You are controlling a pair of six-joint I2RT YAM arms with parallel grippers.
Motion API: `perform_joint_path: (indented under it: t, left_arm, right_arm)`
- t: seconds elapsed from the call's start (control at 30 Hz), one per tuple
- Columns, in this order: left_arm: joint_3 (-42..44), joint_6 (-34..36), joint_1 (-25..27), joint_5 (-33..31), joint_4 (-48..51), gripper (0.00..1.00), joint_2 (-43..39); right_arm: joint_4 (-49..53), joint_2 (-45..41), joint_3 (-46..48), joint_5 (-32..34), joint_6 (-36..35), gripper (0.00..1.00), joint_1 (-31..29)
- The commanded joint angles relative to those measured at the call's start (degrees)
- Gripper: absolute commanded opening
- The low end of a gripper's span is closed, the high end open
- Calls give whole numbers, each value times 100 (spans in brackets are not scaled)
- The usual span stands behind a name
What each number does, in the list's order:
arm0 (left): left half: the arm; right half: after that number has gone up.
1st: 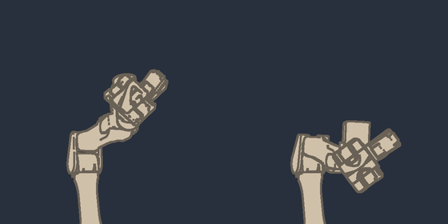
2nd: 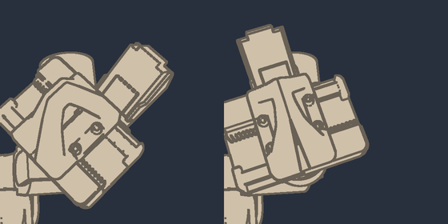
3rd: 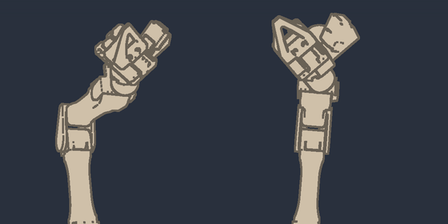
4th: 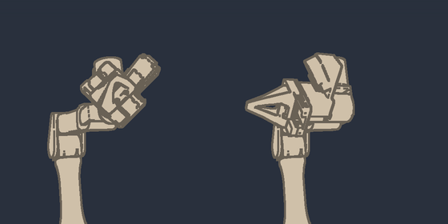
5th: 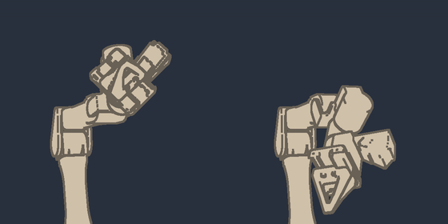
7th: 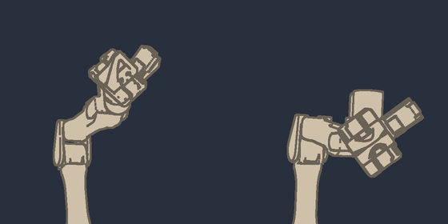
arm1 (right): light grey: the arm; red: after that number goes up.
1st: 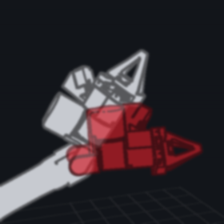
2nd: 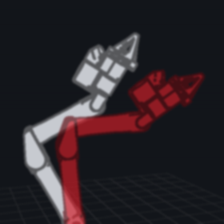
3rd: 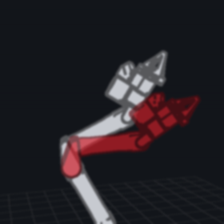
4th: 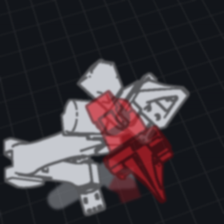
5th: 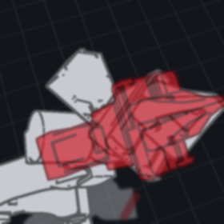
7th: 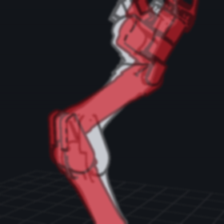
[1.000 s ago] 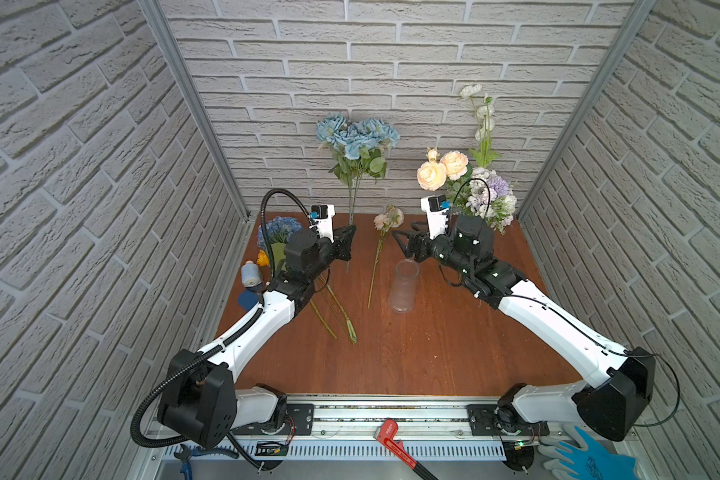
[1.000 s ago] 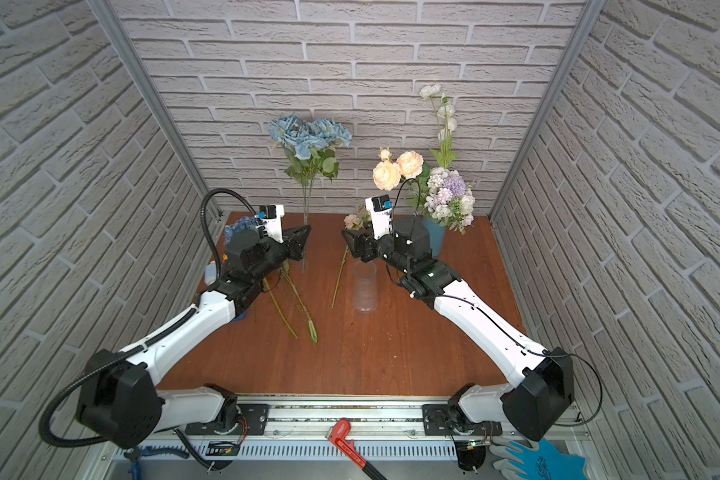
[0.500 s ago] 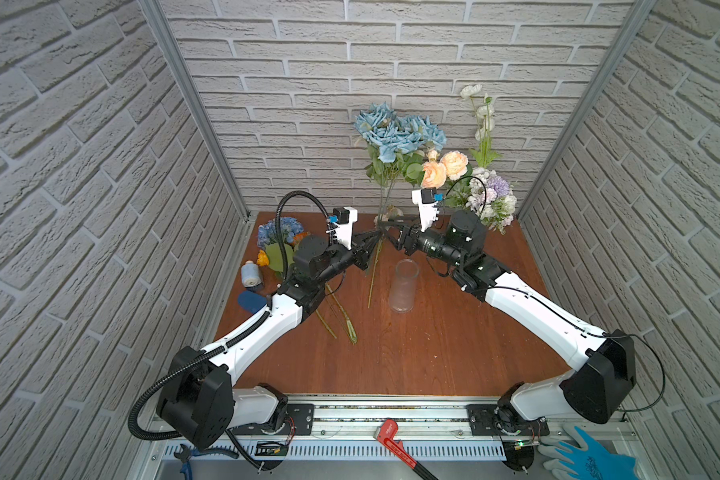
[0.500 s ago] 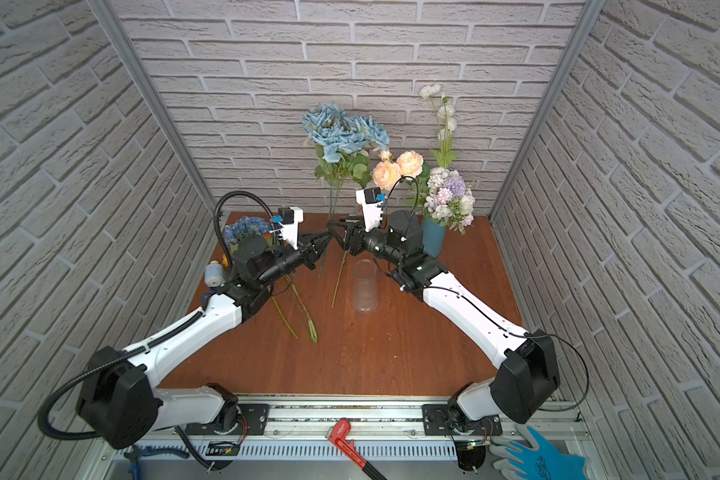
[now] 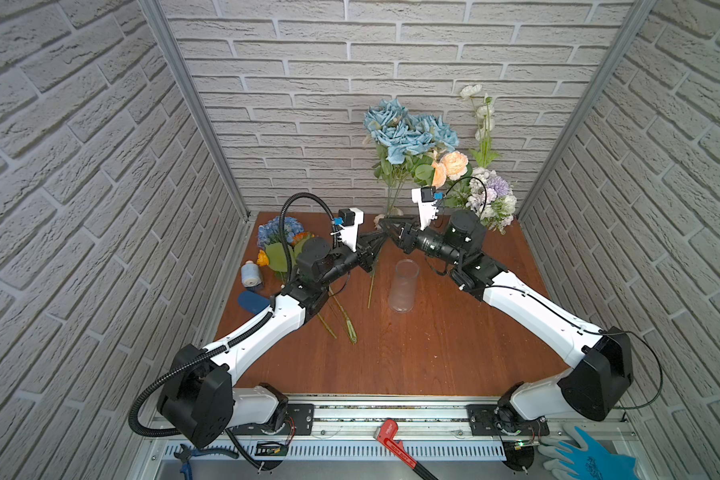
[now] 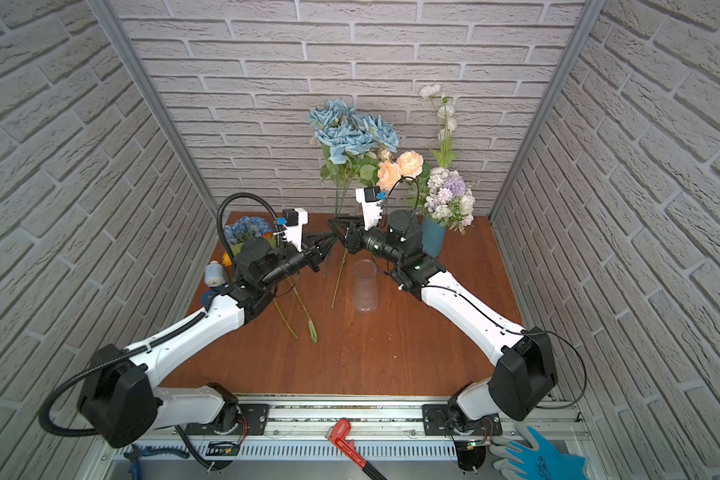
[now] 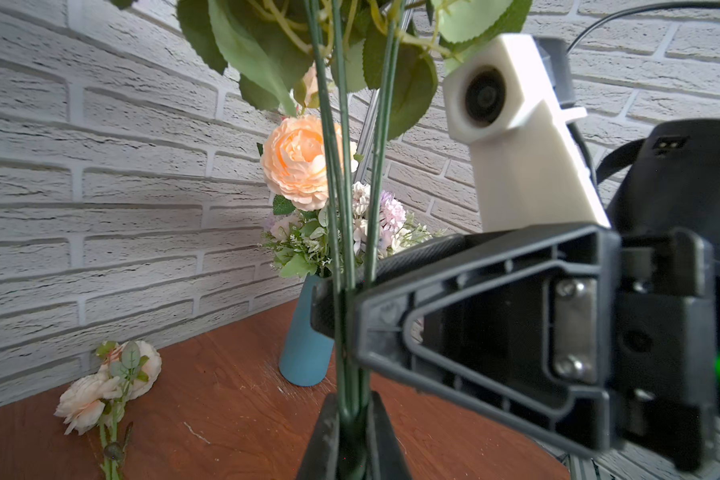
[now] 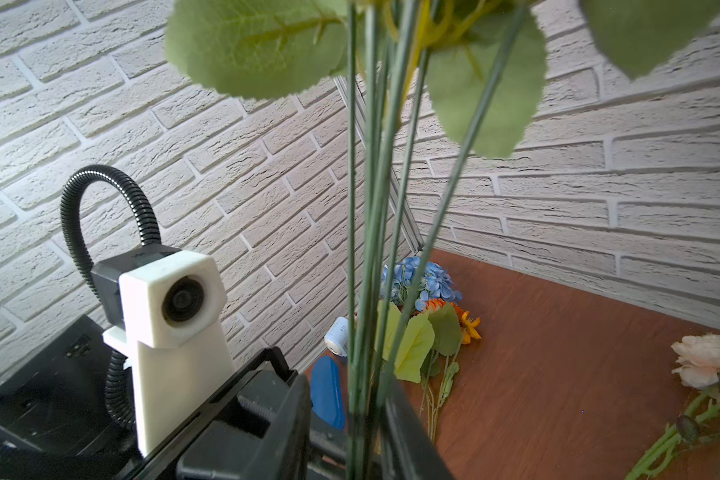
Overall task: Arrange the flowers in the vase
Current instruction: 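Lift the blue roses with the left gripper and pass stems to the right gripper, then lower the rose stems into the glass vase with the right gripper while the left withdraws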
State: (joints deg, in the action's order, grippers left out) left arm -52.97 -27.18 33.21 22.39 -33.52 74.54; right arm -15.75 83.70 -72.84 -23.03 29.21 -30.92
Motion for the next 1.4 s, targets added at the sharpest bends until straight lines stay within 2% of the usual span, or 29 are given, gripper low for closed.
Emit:
perform_joint_path:
  t: [0.0,0.07,0.23,0.27,0.3,0.33,0.4,0.43,0.6,0.67,0.73,0.9,1.1,1.2,1.3,1.37]
  left_arm:
    - [-122,189,76,90,-542,0,-78]
    - [-124,211,97,81,-533,0,-98]
    - [-113,222,113,40,-516,0,-103]
    - [-110,214,107,23,-511,13,-106]
    - [-81,200,111,-2,-523,36,-107]
    - [-45,181,107,-75,-515,64,-116]
    - [59,154,107,-292,-475,94,-173]
    - [138,154,98,-462,-414,98,-221]
    - [639,-90,-110,-1847,82,98,-530]
    - [834,-473,-310,-2534,415,98,-630]
    - [1106,-950,-621,-2791,582,98,-697]
    - [1518,-1557,-1088,-2668,471,98,-599]
    - [1413,-1623,-1132,-2394,480,98,-246]
    - [1377,-1677,-1134,-2344,425,98,-143]
    - [1347,-1701,-1138,-2305,407,98,-74]
    - [1322,-1705,-1135,-2253,399,98,-40]
  right_arm:
    - [-346,7,15,-143,78,19,-14]
    - [-322,-11,15,-144,61,7,-19]
    - [-319,-129,98,-90,-41,6,-19]
    - [-315,-163,118,-75,-83,6,-20]
    - [-284,-206,142,-43,-157,6,-17]
    - [-210,-250,147,17,-254,6,-15]
    - [-14,-346,138,138,-471,6,-2]
    - [101,-407,138,201,-608,6,6]
    - [578,-675,138,488,-1153,6,83]
    - [788,-768,138,651,-1368,6,115]
    - [1042,-874,147,912,-1621,6,145]
    - [1364,-1081,176,1374,-2057,6,222]
    - [1453,-1069,247,1792,-2428,6,235]
    - [1423,-975,319,1655,-2408,6,239]
    - [976,-879,623,1464,-2628,6,229]
    - [475,-823,924,1572,-2701,6,235]
